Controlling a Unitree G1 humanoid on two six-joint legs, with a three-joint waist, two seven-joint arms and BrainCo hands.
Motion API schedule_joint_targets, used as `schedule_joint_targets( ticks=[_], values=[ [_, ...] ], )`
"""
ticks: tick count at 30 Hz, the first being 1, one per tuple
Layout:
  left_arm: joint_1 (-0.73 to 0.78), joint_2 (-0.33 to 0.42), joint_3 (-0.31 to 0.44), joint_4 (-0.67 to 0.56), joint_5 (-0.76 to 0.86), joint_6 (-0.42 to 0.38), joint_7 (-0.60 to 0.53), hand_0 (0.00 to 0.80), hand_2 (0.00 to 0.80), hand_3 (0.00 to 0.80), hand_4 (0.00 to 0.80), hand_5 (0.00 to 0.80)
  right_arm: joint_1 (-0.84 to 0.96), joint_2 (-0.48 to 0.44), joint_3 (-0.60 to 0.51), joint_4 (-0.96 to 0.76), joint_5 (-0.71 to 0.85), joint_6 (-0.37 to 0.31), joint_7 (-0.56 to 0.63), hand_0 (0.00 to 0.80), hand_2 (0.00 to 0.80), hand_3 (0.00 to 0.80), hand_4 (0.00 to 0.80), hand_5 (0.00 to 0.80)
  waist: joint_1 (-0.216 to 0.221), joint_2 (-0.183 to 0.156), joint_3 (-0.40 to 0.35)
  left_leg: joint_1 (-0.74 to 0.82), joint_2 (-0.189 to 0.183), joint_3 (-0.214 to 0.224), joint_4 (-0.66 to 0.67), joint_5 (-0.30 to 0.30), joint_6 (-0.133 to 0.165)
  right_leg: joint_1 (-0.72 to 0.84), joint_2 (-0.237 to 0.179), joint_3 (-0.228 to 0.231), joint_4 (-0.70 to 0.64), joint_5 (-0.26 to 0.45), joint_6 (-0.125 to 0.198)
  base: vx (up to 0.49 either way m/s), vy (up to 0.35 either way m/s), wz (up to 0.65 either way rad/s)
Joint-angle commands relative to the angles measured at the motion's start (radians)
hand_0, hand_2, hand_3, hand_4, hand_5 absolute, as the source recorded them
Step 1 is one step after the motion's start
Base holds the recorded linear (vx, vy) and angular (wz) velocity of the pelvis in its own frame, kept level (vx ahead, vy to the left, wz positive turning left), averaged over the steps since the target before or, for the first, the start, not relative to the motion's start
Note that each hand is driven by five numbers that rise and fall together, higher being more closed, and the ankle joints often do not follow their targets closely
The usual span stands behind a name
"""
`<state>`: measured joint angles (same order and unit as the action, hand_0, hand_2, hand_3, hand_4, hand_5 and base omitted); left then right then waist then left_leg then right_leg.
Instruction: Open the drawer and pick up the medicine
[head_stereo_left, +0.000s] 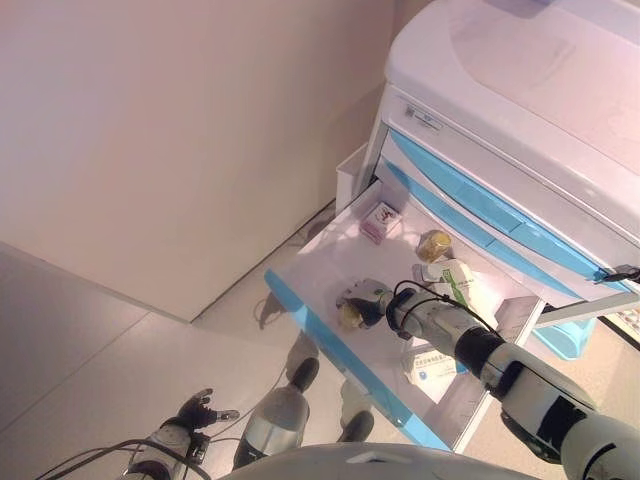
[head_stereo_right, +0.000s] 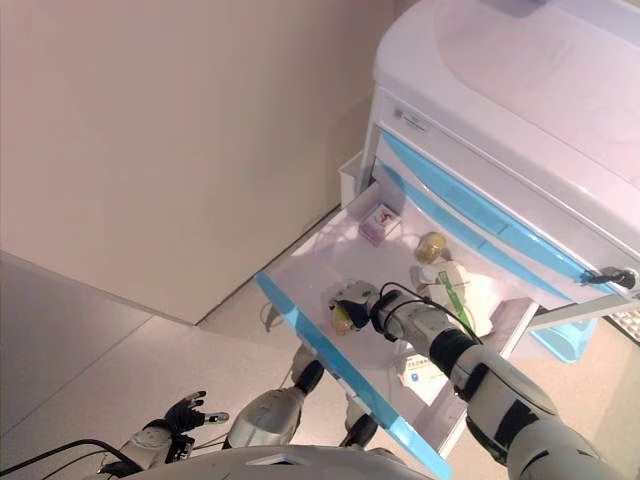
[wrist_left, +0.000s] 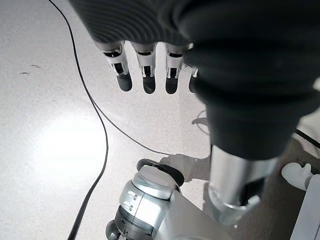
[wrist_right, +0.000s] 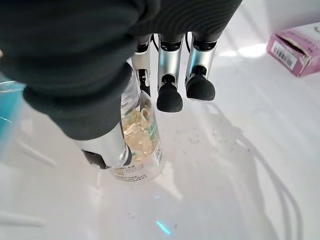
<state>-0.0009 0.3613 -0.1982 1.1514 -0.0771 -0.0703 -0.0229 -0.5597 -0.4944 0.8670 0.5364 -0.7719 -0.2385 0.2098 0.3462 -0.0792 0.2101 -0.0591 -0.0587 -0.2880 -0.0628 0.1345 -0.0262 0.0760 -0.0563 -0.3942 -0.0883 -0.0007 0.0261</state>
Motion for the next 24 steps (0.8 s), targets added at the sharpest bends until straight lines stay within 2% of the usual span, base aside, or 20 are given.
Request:
schedule_joint_targets(
  ticks=[1, 6, 9, 13, 18, 21, 24],
  values=[
    [0.014, 0.026, 0.018, 0.031, 0.001, 0.021, 0.014, 0.0, 0.0, 0.0, 0.0, 0.0, -0.033, -0.132, -0.029, -0.25, 0.205, 0.077, 0.253, 0.8, 0.8, 0.8, 0.8, 0.8, -0.042, -0.043, -0.026, 0.024, 0.005, 0.04, -0.018, -0.079, -0.009, 0.015, 0.008, 0.025, 0.053, -0.037, 0.019, 0.046, 0.027, -0.27],
    [0.026, 0.035, 0.043, 0.04, -0.001, 0.028, 0.02, 0.0, 0.0, 0.0, 0.0, 0.0, -0.105, -0.307, -0.104, -0.432, 0.447, 0.116, 0.528, 0.8, 0.8, 0.8, 0.8, 0.8, -0.083, -0.067, -0.059, 0.043, 0.011, 0.07, -0.024, -0.079, -0.008, 0.021, 0.011, 0.059, 0.044, -0.027, 0.02, 0.047, 0.038, -0.27],
    [0.032, 0.043, 0.049, 0.045, -0.001, 0.026, 0.02, 0.0, 0.0, 0.0, 0.0, 0.0, -0.192, -0.407, -0.139, -0.513, 0.626, 0.154, 0.645, 0.8, 0.8, 0.8, 0.8, 0.8, -0.101, -0.078, -0.077, 0.055, 0.012, 0.085, -0.024, -0.083, -0.009, 0.025, 0.011, 0.075, 0.041, -0.024, 0.022, 0.038, 0.035, -0.22],
    [0.042, 0.044, 0.048, 0.056, -0.004, 0.02, 0.021, 0.0, 0.0, 0.0, 0.0, 0.0, -0.3, -0.471, -0.177, -0.588, 0.852, 0.235, 0.723, 0.8, 0.8, 0.8, 0.8, 0.8, -0.123, -0.081, -0.103, 0.071, 0.013, 0.106, -0.024, -0.089, -0.008, 0.031, 0.01, 0.096, 0.04, -0.019, 0.025, 0.053, 0.044, -0.24],
    [0.055, 0.034, 0.038, 0.071, -0.001, 0.008, 0.018, 0.0, 0.0, 0.0, 0.0, 0.0, -0.414, -0.476, -0.247, -0.607, 1.031, 0.308, 0.671, 0.8, 0.8, 0.8, 0.8, 0.8, -0.142, -0.075, -0.133, 0.09, 0.012, 0.13, -0.024, -0.101, -0.004, 0.036, 0.005, 0.118, 0.044, -0.017, 0.029, 0.053, 0.049, -0.11],
    [0.059, 0.03, 0.033, 0.073, -0.003, 0.007, 0.02, 0.0, 0.0, 0.0, 0.0, 0.0, -0.45, -0.474, -0.26, -0.579, 1.064, 0.309, 0.64, 0.8, 0.8, 0.8, 0.8, 0.8, -0.144, -0.072, -0.141, 0.096, 0.011, 0.134, -0.024, -0.104, -0.002, 0.039, 0.003, 0.123, 0.045, -0.016, 0.03, 0.047, 0.034, -0.13],
    [0.075, 0.022, 0.035, 0.078, -0.003, 0.006, 0.021, 0.0, 0.0, 0.0, 0.0, 0.0, -0.521, -0.502, -0.307, -0.487, 1.117, 0.312, 0.525, 0.8, 0.8, 0.8, 0.8, 0.8, -0.153, -0.065, -0.158, 0.112, 0.006, 0.143, -0.024, -0.113, 0.003, 0.046, 0.0, 0.13, 0.05, -0.016, 0.032, 0.085, 0.042, -0.05]
  ],
)
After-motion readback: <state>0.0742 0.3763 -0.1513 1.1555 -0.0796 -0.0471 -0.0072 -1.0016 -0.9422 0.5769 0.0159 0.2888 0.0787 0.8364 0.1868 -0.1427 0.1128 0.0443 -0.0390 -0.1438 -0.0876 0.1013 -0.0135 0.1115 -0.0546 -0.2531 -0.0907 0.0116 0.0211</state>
